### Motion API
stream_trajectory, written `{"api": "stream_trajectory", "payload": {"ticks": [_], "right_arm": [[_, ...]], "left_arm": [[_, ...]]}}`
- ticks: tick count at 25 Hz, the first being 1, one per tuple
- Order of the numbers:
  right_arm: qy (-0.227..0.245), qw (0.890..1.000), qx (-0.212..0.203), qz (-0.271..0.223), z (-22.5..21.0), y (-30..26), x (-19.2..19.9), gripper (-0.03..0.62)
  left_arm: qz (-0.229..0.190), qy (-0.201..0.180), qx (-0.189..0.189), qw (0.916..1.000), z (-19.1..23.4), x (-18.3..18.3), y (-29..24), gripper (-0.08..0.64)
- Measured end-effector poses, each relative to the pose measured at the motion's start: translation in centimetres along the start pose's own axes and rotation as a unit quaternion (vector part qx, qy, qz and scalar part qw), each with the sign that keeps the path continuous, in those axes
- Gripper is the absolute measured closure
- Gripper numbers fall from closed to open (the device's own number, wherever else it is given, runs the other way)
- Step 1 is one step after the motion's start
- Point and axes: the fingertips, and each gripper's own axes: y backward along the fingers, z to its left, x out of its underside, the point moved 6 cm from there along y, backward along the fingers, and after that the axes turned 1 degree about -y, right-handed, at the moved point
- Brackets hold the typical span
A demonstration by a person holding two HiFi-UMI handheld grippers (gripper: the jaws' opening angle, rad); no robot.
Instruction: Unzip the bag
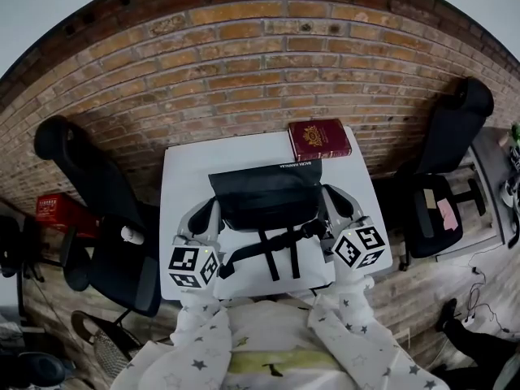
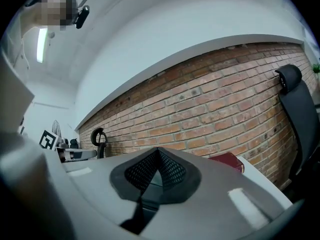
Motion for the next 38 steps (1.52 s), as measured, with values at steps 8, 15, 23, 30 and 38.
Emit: {"api": "stream_trajectory", "payload": {"ticks": [8,15,23,30,38], "right_arm": [[-0.006,0.999,-0.002,-0.031,0.1,0.3,-1.4,0.584],[0.003,0.999,0.005,-0.041,0.0,0.9,-1.6,0.584],[0.002,0.999,0.003,-0.043,0.2,1.0,-1.3,0.584],[0.003,0.999,-0.001,-0.044,0.6,1.0,-1.2,0.584],[-0.002,0.999,0.003,-0.042,0.4,1.3,-0.9,0.584]], "left_arm": [[-0.021,-0.002,-0.006,0.9997,0.3,-1.3,0.3,0.561],[-0.025,-0.002,-0.01,0.9996,0.5,-1.4,0.5,0.561],[-0.026,-0.004,-0.011,0.9996,0.5,-1.5,0.7,0.561],[-0.022,-0.004,-0.012,0.9997,0.6,-1.3,0.9,0.561],[-0.018,-0.005,-0.015,0.9997,0.5,-1.2,1.0,0.561]]}}
